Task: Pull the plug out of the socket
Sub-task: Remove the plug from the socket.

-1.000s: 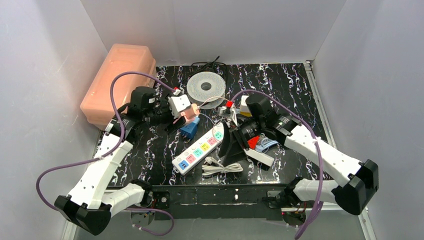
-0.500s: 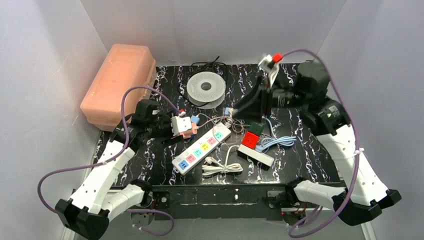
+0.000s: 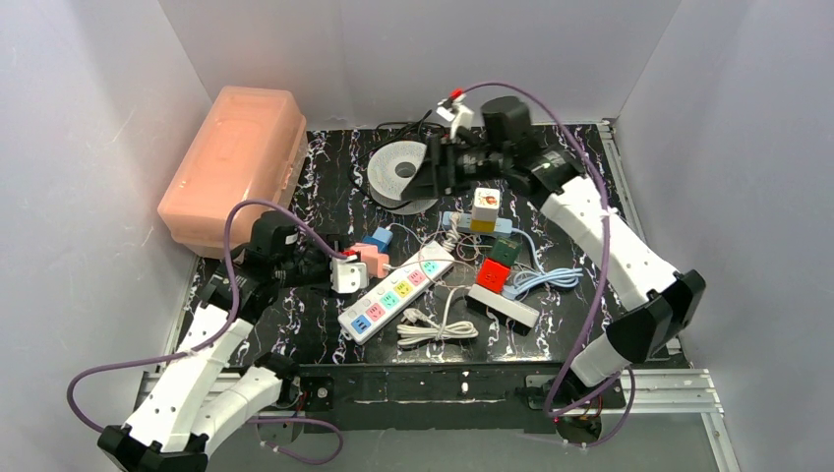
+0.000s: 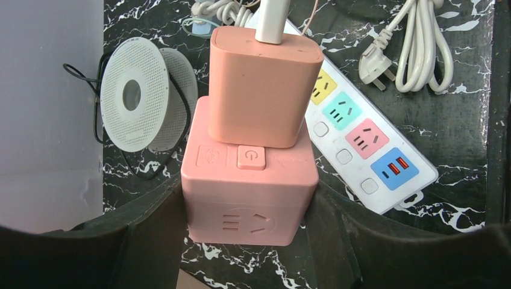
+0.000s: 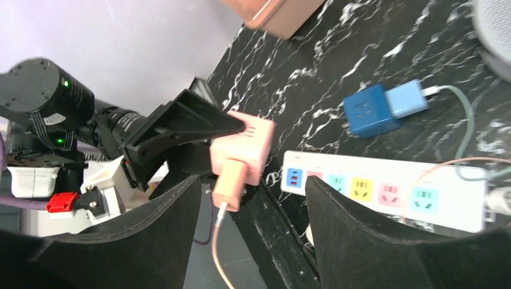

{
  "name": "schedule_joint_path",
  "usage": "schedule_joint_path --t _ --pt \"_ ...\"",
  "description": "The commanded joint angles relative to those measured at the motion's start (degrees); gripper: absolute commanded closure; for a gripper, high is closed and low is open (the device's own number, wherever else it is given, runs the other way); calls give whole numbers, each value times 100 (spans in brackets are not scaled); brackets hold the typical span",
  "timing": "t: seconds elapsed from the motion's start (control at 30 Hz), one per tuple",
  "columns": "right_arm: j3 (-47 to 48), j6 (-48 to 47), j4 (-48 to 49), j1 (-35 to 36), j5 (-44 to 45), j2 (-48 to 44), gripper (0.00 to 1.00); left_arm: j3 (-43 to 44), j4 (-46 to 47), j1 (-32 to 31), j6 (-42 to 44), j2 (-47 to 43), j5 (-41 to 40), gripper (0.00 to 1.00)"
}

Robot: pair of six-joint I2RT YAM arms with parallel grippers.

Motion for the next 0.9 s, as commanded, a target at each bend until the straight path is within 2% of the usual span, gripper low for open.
schedule_joint_path --t 0.0,0.37,0.87 --pt "748 -71 -338 738 555 229 29 90 157 -32 176 56 254 100" --pt "367 136 -428 1359 1055 600 33 243 170 -45 349 319 -176 100" --pt "510 53 -574 1522 775 1118 41 439 332 -48 572 597 -446 100"
